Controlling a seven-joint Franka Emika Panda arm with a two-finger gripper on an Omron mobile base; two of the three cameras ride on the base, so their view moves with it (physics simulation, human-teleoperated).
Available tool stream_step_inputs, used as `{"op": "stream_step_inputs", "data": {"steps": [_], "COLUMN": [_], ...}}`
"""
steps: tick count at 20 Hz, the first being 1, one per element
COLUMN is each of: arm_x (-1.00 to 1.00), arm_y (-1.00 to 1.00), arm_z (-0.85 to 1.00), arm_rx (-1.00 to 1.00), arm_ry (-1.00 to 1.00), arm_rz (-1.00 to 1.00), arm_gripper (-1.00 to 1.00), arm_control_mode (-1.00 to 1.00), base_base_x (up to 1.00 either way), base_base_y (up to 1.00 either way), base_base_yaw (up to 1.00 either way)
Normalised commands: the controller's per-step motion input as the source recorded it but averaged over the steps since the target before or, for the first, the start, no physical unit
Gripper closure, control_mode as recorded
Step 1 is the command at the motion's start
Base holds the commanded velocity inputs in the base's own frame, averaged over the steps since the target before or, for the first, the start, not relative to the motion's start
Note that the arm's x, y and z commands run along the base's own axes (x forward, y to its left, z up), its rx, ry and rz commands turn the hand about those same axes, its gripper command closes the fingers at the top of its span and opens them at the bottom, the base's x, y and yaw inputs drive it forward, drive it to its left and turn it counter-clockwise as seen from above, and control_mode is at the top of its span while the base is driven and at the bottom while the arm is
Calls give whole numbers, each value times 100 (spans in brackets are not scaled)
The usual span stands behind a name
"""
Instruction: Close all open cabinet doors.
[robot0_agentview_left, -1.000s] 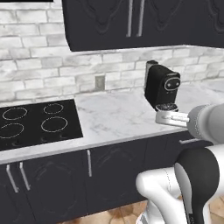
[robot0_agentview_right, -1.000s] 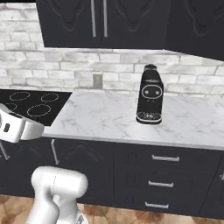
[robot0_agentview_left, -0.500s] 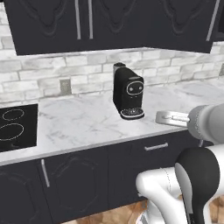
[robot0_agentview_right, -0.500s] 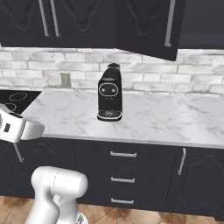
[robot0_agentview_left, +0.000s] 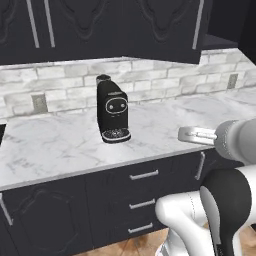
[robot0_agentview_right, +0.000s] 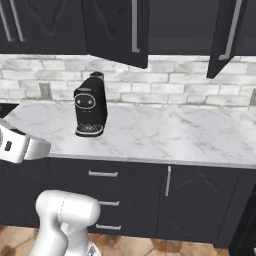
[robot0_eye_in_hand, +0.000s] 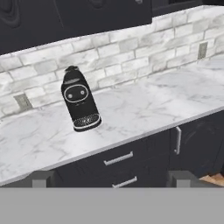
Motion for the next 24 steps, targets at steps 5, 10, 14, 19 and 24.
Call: {"op": "stream_step_inputs", "data": {"steps": [5,10,14,19,24], "arm_x": [0,0,0,0,0], "arm_y": [0,0,0,0,0], "arm_z": [0,0,0,0,0], "arm_rx": [0,0,0,0,0], "arm_ry": [0,0,0,0,0], "arm_rz": [0,0,0,0,0], "arm_gripper": [-100,-100,-100,-100,-100], "arm_control_mode": [100,100,100,100,100], "base_base_x": [31,41,52,53,51], "base_base_y": [-61,-56,-50,-46,-42], "base_base_yaw": [-1,0,0,0,0]}}
